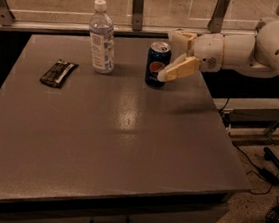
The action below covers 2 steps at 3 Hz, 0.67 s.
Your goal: Pick pepsi can
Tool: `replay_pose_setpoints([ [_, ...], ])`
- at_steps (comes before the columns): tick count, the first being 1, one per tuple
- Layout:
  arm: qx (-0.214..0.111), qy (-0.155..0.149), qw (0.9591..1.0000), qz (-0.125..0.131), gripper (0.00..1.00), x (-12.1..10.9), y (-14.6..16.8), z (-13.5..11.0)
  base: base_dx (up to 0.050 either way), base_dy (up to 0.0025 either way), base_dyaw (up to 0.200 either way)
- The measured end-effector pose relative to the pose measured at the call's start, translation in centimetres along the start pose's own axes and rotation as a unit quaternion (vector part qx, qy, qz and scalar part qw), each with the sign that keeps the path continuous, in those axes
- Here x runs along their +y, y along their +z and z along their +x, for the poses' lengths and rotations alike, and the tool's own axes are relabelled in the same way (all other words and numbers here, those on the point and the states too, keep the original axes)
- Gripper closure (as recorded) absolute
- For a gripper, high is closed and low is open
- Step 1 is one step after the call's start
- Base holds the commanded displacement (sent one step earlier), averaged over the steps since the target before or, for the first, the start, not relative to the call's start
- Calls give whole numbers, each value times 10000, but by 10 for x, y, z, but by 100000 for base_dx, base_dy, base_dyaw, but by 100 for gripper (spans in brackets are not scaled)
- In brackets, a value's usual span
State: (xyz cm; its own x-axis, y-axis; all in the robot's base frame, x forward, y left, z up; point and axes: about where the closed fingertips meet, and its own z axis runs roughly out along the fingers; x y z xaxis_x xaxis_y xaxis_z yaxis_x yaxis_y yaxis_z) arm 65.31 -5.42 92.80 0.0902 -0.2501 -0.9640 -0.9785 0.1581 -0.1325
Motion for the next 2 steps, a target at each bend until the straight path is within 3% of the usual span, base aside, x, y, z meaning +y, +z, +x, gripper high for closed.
replay_pose_setpoints([
  [2, -96, 210, 9997, -34, 0, 1, 13, 9, 0, 0, 0],
])
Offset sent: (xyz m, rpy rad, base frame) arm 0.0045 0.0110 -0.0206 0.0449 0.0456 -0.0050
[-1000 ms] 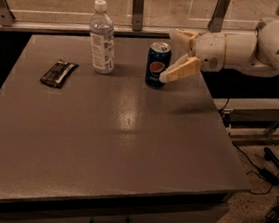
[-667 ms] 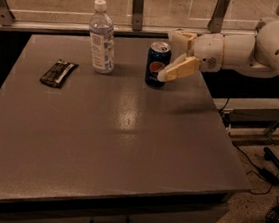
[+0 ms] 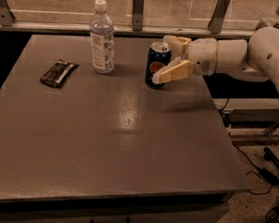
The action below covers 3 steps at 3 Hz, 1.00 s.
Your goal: Pick pepsi can
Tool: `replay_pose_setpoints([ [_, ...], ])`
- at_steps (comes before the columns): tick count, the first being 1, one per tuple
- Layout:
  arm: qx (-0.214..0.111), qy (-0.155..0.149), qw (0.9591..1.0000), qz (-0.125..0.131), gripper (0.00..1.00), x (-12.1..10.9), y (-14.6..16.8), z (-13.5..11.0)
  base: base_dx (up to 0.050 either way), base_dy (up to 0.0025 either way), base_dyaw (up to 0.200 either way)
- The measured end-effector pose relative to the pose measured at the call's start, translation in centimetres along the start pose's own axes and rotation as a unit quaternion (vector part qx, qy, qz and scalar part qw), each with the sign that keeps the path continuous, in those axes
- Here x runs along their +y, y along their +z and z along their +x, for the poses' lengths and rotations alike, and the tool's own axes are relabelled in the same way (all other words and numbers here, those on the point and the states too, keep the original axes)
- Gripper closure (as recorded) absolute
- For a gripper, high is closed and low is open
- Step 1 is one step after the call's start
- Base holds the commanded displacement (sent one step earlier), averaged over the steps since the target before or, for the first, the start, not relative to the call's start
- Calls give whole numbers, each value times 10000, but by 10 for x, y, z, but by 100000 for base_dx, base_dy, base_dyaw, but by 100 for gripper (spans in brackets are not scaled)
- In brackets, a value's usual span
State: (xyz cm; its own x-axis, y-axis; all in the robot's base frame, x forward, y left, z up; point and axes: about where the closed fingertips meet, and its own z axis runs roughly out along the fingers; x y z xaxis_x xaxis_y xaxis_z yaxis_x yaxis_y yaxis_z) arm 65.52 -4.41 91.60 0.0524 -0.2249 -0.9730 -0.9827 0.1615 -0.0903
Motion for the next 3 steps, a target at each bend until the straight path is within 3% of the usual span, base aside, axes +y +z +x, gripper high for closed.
replay_pose_setpoints([
  [2, -155, -154, 9997, -53, 0, 4, 17, 5, 0, 0, 0],
  [3, -252, -133, 9996, 6, 18, 3, 19, 9, 0, 0, 0],
])
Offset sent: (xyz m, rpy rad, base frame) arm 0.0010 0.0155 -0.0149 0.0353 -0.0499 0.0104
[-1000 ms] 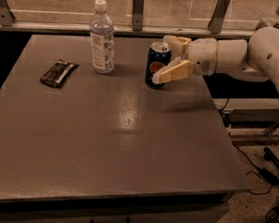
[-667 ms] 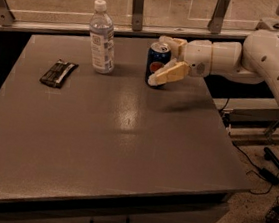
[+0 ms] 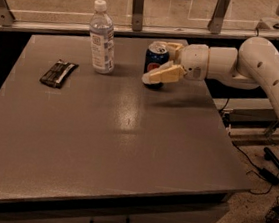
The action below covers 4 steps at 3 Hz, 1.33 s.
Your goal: Pick pepsi can
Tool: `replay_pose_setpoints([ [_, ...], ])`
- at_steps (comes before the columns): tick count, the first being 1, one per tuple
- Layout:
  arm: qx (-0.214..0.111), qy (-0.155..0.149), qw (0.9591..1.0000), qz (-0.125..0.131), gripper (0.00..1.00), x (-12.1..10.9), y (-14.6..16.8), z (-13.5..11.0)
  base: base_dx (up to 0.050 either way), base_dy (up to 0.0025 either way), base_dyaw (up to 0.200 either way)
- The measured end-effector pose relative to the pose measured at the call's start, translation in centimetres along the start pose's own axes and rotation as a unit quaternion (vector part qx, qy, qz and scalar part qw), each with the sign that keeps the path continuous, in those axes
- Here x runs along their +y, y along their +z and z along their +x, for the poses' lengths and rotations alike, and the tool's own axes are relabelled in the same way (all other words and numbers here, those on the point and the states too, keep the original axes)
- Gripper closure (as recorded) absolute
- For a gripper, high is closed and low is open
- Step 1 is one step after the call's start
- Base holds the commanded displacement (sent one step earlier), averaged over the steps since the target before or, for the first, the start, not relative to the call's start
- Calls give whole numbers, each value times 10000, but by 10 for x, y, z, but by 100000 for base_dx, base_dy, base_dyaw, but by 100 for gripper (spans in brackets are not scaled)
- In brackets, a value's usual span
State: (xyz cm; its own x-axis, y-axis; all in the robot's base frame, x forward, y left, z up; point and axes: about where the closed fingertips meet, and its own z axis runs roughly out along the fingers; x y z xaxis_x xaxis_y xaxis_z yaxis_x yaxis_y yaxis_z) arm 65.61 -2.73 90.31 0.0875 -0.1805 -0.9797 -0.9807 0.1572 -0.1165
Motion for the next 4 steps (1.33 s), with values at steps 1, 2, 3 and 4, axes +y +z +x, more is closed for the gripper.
replay_pose_setpoints([
  [1, -156, -10, 9999, 32, 41, -1, -1, 0, 0, 0, 0],
  [2, -370, 10, 9993, 5, 64, -2, -3, -2, 0, 0, 0],
  [3, -551, -41, 9985, 56, 87, -4, -17, -15, 0, 0, 0],
  [4, -661, -330, 9972, 110, 100, -1, -46, -52, 0, 0, 0],
])
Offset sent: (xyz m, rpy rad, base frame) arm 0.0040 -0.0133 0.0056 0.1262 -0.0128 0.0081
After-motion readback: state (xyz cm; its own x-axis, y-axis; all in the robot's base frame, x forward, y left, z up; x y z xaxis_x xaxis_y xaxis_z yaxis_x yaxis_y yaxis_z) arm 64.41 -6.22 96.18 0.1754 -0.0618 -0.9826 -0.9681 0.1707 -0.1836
